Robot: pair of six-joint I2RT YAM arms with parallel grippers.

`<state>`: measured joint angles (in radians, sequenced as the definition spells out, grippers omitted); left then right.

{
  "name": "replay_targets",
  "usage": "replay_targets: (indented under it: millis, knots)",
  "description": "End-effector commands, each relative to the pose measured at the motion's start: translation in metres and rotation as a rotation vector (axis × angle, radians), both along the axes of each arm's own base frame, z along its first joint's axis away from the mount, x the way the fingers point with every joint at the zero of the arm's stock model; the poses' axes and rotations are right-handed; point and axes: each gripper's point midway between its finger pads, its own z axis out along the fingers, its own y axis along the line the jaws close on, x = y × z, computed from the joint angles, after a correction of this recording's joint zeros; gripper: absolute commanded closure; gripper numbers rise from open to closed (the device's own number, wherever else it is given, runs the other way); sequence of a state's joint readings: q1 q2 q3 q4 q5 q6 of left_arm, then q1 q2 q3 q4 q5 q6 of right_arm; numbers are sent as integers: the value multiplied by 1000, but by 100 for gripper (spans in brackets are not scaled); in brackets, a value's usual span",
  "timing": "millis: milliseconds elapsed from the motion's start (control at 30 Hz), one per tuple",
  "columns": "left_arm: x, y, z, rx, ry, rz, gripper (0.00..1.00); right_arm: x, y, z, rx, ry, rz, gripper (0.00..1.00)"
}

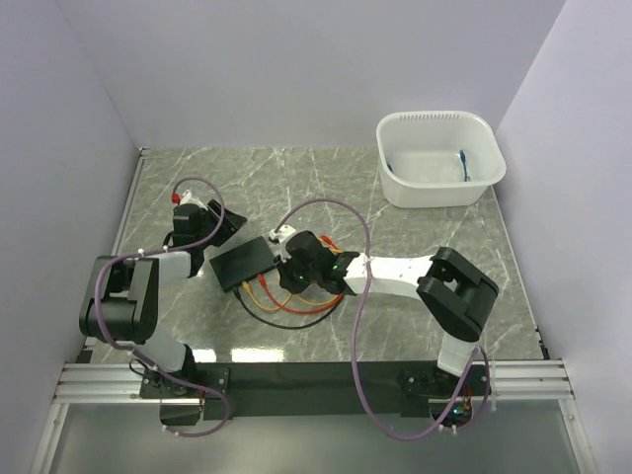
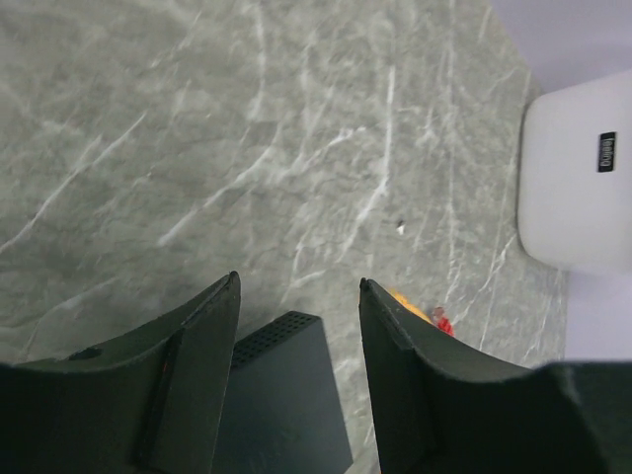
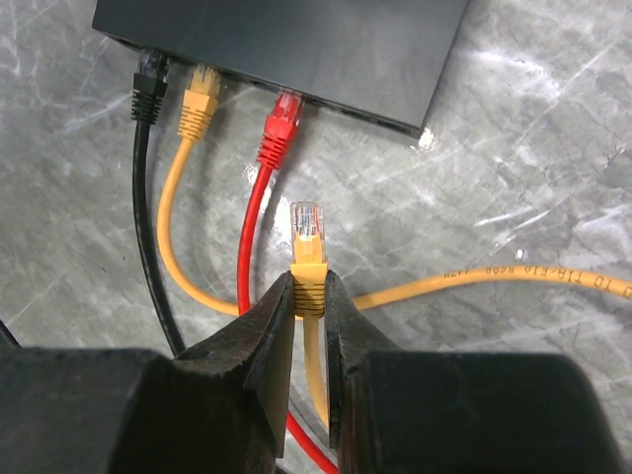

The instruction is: Insert the plug into the switch port

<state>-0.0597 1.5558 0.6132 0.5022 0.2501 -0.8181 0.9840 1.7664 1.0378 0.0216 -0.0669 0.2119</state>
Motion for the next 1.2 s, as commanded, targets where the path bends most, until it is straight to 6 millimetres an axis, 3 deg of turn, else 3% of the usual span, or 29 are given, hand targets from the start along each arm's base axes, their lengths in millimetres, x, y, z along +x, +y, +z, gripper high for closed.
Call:
replay_targets:
  millis: [0, 300, 467, 767, 1167]
  knots:
    - [8, -2, 6, -27, -19, -9, 43, 4, 8, 3, -12, -8, -2, 100]
    - [17, -5, 13, -30, -70, -51, 43, 4, 11, -11, -85, -2, -13, 100]
    - [17, -8, 6, -31, -62, -77, 44, -2, 13, -24, -143, 26, 6, 100]
    - [16, -13, -3, -46, -42, -102, 46, 17, 16, -30, -196, -6, -56, 100]
    - [14, -19, -7, -63, -37, -134, 48, 41, 27, -23, -204, -39, -95, 100]
